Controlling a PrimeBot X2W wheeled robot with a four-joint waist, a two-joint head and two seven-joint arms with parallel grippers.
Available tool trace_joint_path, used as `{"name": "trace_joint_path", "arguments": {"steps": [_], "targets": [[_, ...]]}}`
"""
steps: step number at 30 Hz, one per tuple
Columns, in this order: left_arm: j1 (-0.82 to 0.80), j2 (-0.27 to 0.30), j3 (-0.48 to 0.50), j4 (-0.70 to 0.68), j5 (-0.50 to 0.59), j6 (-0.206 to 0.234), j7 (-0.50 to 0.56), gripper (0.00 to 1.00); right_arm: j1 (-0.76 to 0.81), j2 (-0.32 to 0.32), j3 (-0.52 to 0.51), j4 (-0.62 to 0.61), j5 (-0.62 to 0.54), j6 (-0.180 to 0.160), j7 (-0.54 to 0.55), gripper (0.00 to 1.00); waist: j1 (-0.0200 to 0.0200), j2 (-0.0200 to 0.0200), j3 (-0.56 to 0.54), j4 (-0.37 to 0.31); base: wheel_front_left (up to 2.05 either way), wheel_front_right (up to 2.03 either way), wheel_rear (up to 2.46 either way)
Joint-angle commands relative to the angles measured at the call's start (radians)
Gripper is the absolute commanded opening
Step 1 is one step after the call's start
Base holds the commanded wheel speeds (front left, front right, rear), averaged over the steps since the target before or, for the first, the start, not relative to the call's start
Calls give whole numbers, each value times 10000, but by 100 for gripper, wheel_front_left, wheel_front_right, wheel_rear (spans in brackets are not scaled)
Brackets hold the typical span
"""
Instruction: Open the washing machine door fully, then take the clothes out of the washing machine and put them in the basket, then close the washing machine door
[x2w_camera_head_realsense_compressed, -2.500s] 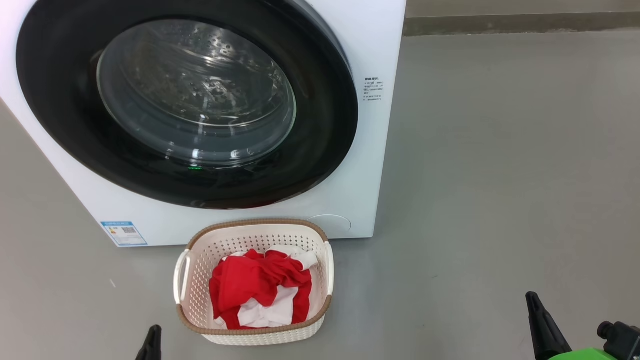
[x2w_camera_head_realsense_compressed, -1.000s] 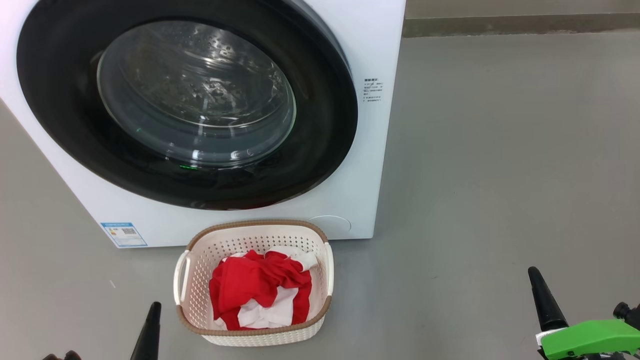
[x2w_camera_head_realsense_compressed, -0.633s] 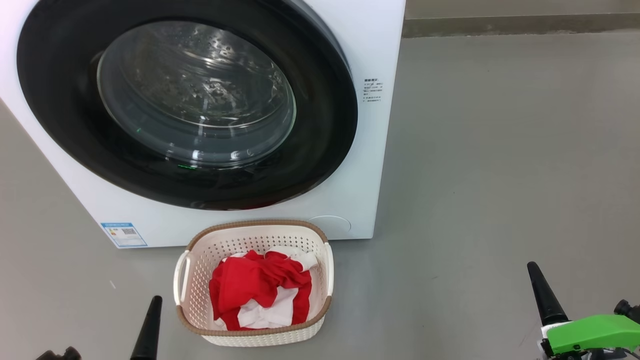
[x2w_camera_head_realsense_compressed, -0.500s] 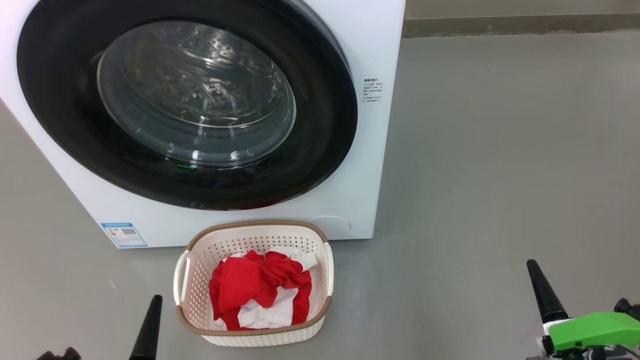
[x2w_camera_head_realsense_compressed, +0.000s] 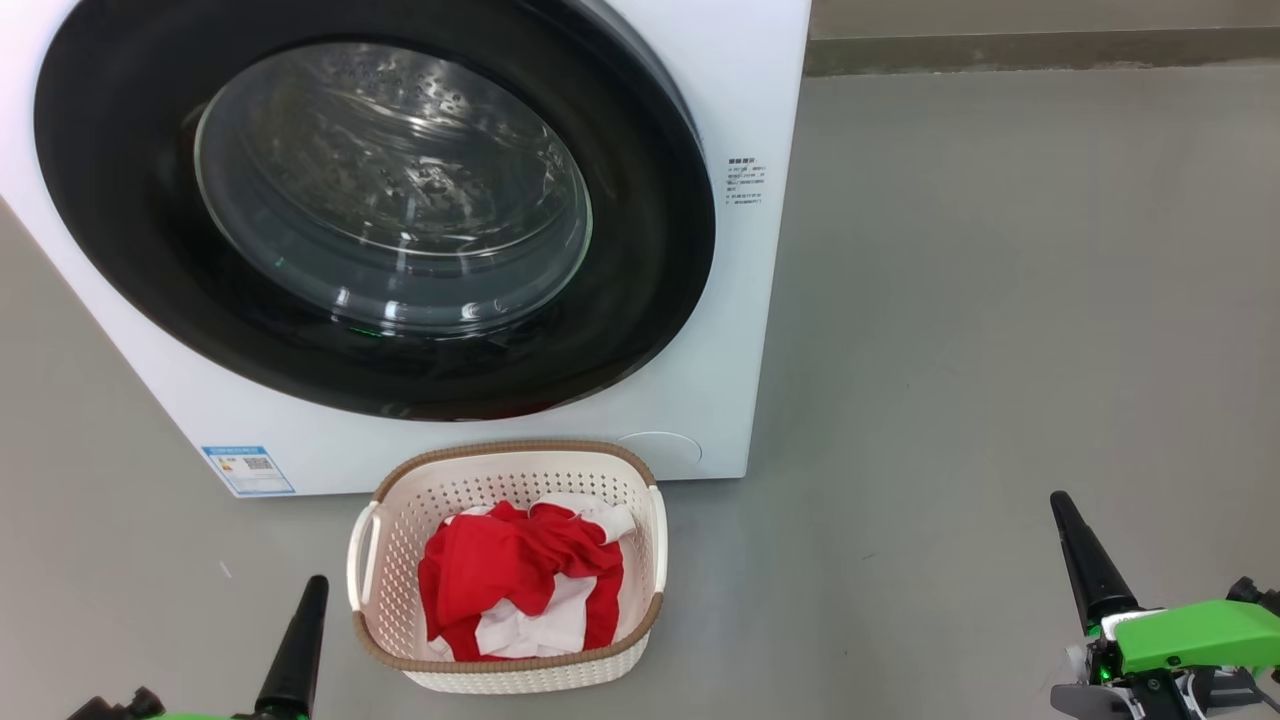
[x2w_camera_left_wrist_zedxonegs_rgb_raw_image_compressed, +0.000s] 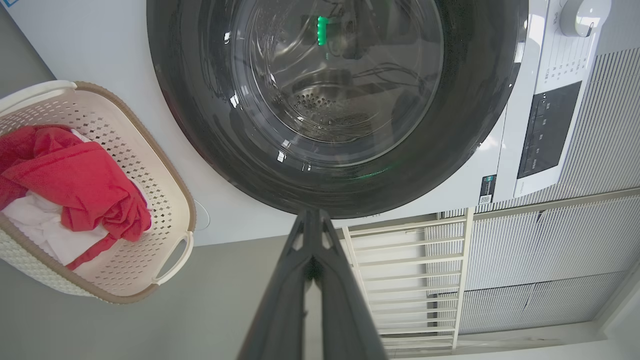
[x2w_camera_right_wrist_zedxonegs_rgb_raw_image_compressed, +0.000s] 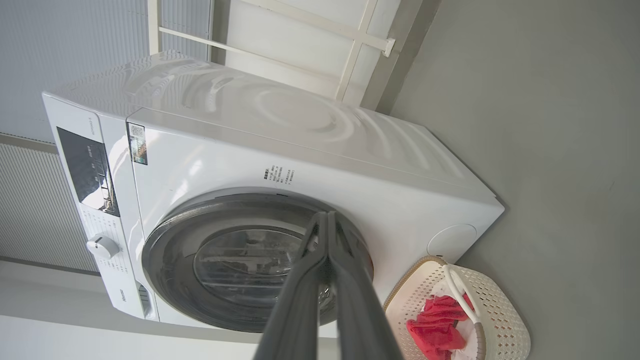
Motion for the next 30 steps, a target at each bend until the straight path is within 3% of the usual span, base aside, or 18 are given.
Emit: {"name": "trace_joint_path", "arguments": {"steps": [1, 16, 30], "targets": [[-520, 68, 353, -203, -391, -62, 114, 0, -520, -138, 108, -301, 334, -8, 108, 0, 0, -1, -1, 0, 0, 0, 0], [-774, 20, 438, -167, -1861, -69, 502, 0, -796, -141, 75, -328, 1727, -9, 507, 0, 0, -1, -10, -2, 0, 0, 0], [-774, 20, 437, -167, -1862, -69, 501, 0, -796, -141, 77, -328, 1729, -9, 506, 0, 0, -1, -10, -2, 0, 0, 0]]}}
